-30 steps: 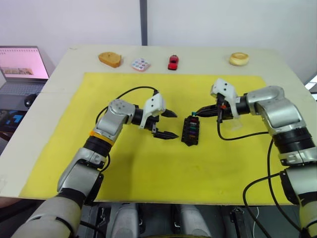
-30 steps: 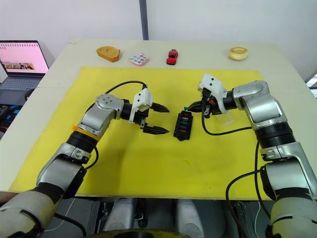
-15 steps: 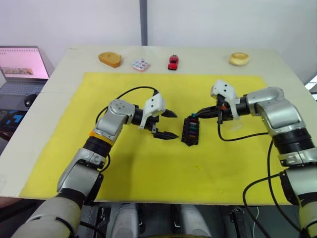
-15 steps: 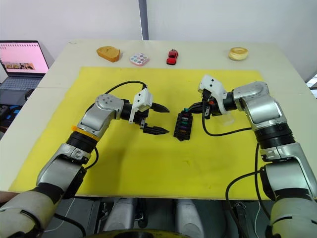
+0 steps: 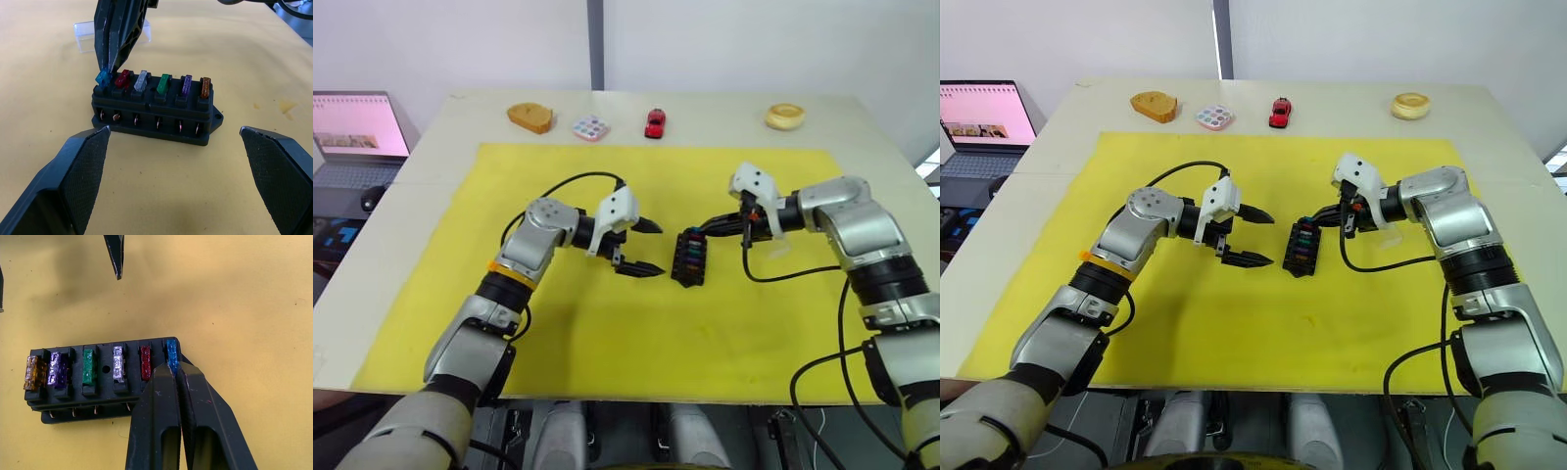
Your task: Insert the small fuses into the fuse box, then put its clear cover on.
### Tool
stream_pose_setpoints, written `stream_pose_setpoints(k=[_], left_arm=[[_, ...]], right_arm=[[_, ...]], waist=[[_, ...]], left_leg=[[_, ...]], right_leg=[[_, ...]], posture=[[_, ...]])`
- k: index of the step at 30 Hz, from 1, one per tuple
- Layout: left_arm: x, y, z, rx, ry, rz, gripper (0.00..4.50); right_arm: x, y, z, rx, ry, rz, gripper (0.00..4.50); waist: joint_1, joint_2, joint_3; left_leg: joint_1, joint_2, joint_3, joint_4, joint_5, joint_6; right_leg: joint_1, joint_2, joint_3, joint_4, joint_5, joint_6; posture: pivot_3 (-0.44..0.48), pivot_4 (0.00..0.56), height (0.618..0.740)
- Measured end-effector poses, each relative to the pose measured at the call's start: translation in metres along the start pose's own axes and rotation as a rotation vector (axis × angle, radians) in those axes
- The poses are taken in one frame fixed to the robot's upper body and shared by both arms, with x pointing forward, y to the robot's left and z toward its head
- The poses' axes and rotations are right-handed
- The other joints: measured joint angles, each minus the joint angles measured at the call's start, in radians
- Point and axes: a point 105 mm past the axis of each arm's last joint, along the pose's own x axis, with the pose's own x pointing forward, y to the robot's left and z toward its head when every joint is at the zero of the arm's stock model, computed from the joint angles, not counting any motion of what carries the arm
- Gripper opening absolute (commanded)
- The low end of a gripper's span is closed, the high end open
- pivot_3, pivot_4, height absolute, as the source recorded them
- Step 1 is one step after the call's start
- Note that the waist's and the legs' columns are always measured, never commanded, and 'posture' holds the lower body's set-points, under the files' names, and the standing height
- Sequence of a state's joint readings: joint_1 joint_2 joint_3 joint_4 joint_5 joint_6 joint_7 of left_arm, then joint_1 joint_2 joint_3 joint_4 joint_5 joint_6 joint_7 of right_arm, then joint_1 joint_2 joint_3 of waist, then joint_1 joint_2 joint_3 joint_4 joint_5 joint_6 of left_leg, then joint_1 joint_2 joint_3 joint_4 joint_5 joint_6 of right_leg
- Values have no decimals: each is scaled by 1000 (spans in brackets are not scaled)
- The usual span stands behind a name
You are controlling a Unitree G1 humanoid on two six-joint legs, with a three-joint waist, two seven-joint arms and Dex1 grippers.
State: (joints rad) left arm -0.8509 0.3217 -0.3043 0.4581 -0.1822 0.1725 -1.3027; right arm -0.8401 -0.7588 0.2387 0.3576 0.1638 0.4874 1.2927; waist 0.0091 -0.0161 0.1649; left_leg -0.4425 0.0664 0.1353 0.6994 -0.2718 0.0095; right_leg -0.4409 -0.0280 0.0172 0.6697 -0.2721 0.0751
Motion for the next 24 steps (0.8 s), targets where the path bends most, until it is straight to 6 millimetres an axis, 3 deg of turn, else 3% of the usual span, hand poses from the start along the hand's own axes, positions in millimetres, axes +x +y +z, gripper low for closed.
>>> stream_pose_setpoints(k=[14,17,20,24], left_arm=[[0,1,-1,-9,2,6,4474],[0,1,-1,-10,3,6,4500],[0,1,-1,-11,3,6,4500],[0,1,-1,-11,3,8,4500]], right_arm=[[2,-2,-2,7,26,0,0],[2,-2,-2,9,25,4,1007],[2,-2,-2,14,27,7,2464],[2,0,-1,13,27,13,2464]], waist=[[0,0,0],[-1,0,0],[0,0,0],[0,0,0]], left_leg=[[0,0,0,0,0,0],[0,0,0,0,0,0],[0,0,0,0,0,0],[0,0,0,0,0,0]], right_leg=[[0,0,0,0,0,0],[0,0,0,0,0,0],[0,0,0,0,0,0],[0,0,0,0,0,0]], posture=[[0,150,740],[0,150,740],[0,150,740],[0,150,740]])
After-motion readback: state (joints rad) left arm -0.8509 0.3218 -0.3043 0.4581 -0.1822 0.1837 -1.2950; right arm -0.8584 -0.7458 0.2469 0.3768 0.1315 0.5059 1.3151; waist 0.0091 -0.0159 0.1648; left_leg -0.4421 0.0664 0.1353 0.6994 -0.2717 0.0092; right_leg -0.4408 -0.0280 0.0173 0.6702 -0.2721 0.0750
